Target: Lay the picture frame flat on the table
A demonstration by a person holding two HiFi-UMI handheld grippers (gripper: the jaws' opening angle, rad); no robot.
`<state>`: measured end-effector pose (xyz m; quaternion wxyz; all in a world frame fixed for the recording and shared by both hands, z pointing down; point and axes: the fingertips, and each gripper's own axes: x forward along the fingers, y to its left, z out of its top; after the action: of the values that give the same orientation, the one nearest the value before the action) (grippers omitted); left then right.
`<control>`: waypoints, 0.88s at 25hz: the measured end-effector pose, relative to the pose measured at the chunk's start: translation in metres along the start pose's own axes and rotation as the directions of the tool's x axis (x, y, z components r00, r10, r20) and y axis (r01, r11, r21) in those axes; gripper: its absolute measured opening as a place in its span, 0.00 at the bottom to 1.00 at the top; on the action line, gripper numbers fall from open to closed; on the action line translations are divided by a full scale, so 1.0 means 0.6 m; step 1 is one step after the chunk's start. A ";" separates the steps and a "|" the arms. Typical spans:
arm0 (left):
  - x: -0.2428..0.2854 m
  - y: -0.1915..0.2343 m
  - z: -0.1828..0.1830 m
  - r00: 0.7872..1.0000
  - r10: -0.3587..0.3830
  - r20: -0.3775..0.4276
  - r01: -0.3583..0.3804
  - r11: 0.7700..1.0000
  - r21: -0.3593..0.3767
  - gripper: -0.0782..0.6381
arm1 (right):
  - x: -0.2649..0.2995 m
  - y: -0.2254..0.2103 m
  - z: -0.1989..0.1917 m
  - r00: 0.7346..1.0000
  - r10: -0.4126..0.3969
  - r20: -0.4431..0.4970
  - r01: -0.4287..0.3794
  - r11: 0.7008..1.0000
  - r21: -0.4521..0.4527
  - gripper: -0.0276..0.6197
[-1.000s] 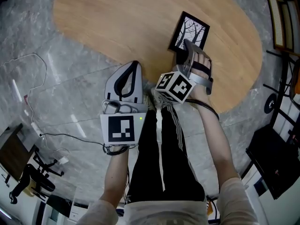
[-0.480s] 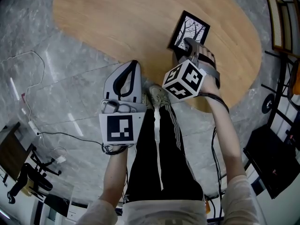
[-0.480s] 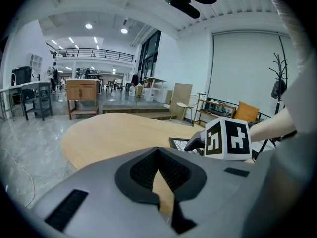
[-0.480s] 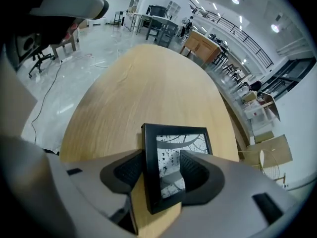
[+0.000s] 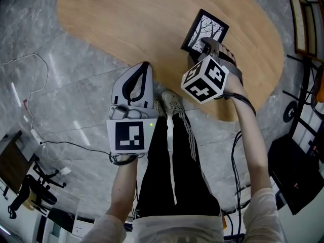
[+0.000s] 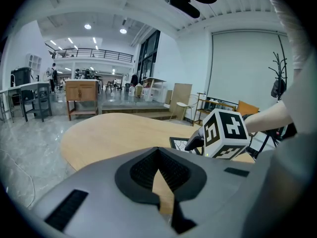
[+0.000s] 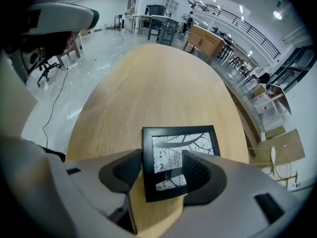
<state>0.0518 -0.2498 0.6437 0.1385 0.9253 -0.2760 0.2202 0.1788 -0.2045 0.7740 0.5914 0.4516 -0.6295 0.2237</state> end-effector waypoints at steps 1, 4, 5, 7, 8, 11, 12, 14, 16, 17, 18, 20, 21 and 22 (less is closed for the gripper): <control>0.000 0.001 0.000 1.000 0.001 0.001 -0.001 1.000 0.000 0.12 | 0.000 0.001 0.000 1.000 0.008 0.004 -0.008 1.000 0.007 0.42; 0.001 -0.002 -0.001 1.000 0.000 -0.001 0.000 1.000 0.003 0.12 | -0.002 0.004 -0.004 1.000 0.026 0.005 -0.026 1.000 0.007 0.42; 0.002 -0.003 -0.001 1.000 -0.001 -0.002 0.001 1.000 0.003 0.12 | -0.002 0.005 -0.004 1.000 0.029 0.004 -0.029 1.000 0.000 0.42; 0.003 -0.002 -0.001 1.000 -0.001 -0.006 0.001 1.000 0.000 0.12 | -0.001 0.006 -0.004 0.999 0.035 0.001 -0.035 0.999 -0.014 0.42; 0.004 -0.002 -0.001 1.000 -0.001 -0.007 0.001 1.000 0.000 0.12 | -0.001 0.008 -0.003 0.999 0.039 -0.002 -0.039 0.999 -0.018 0.42; 0.004 -0.001 0.003 1.000 0.001 -0.002 -0.001 1.000 0.003 0.12 | -0.001 0.013 -0.005 0.998 0.056 -0.009 -0.056 0.998 -0.029 0.43; 0.004 -0.001 0.006 1.000 0.002 0.001 -0.002 1.000 0.003 0.12 | -0.003 0.014 -0.006 0.998 0.060 -0.010 -0.061 0.998 -0.031 0.44; 0.004 -0.003 0.012 1.000 0.003 0.008 -0.003 1.000 0.005 0.12 | -0.007 0.013 -0.008 0.998 0.059 -0.008 -0.059 0.998 -0.031 0.44; 0.004 -0.005 0.016 1.000 0.004 0.013 -0.004 1.000 0.006 0.12 | -0.011 0.006 -0.007 0.999 0.044 -0.002 -0.044 0.999 -0.028 0.44; 0.004 -0.006 0.017 1.000 0.005 0.013 -0.005 1.000 0.004 0.12 | -0.012 0.001 -0.006 0.999 0.036 -0.002 -0.036 0.999 -0.029 0.43; 0.004 -0.006 0.018 1.000 0.005 0.015 -0.005 1.000 0.003 0.12 | -0.014 -0.003 -0.006 1.000 0.029 -0.003 -0.029 0.999 -0.033 0.43; 0.002 -0.008 0.022 1.000 0.008 0.019 -0.008 1.000 0.005 0.12 | -0.022 -0.015 -0.002 1.000 -0.004 0.003 0.004 0.999 -0.040 0.42; 0.001 -0.009 0.023 1.000 0.009 0.019 -0.009 1.000 0.003 0.12 | -0.029 -0.027 0.002 0.999 -0.045 0.016 0.045 0.998 -0.032 0.34; -0.001 -0.011 0.026 1.000 0.010 0.019 -0.010 1.000 0.001 0.12 | -0.037 -0.041 0.007 0.995 -0.095 0.033 0.096 0.995 -0.015 0.08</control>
<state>0.0605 -0.2501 0.6294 0.1343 0.9261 -0.2816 0.2120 0.1945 -0.2132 0.7458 0.5948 0.4798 -0.6186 0.1826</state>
